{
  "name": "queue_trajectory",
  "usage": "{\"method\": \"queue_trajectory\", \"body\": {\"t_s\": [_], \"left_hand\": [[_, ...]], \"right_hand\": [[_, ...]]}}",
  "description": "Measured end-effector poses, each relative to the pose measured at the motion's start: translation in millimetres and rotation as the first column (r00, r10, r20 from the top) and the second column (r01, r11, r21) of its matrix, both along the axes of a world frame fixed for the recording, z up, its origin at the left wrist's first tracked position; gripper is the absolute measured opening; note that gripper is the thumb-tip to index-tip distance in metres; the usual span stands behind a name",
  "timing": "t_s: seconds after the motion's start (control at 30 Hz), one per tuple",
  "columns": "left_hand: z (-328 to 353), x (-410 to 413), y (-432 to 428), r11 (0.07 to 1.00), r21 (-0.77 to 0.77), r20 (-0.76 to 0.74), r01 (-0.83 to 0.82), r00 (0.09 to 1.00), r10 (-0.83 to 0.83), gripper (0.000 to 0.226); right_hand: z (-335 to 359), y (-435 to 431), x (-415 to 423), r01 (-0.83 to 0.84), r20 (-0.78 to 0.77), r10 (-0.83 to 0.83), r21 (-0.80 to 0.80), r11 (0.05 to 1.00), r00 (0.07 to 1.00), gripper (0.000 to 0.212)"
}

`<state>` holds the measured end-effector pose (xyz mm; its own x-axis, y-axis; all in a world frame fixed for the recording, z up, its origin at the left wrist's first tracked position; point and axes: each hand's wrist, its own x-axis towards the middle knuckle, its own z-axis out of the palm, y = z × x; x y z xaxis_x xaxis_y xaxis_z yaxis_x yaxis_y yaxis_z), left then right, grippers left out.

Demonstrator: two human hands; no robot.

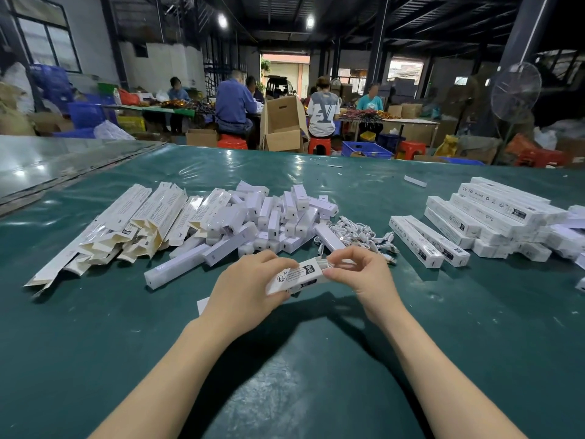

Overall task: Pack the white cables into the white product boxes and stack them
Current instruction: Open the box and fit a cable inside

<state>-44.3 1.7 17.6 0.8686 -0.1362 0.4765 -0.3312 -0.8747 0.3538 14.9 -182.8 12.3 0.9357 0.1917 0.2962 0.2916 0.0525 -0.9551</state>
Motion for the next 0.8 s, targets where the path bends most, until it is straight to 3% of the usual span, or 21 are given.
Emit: {"method": "queue_trajectory", "body": {"t_s": [0.27,0.53,0.67,0.8], "left_hand": [[-1,-3,-2,0.999,0.032,0.132,0.001,0.991,-0.006,0.036],[4,-6,-7,0.992,0.113,0.197,0.050,0.978,-0.072,0.037],[5,-6,-11,0.982,0.185,0.240,0.050,0.966,-0.094,0.038],[3,-6,-8,0.990,0.143,0.185,0.006,0.982,-0.032,0.033]], "right_hand": [[0,-1,3,-0.034,-0.033,0.036,0.054,0.998,0.999,0.025],[-4,-6,8,-0.091,-0.195,0.113,0.118,0.989,0.974,0.027],[-6,-2,6,-0.058,-0.224,0.080,0.104,0.993,0.971,0.028],[-9,10,2,0.053,-0.208,-0.044,0.039,0.998,0.977,0.030]]}}
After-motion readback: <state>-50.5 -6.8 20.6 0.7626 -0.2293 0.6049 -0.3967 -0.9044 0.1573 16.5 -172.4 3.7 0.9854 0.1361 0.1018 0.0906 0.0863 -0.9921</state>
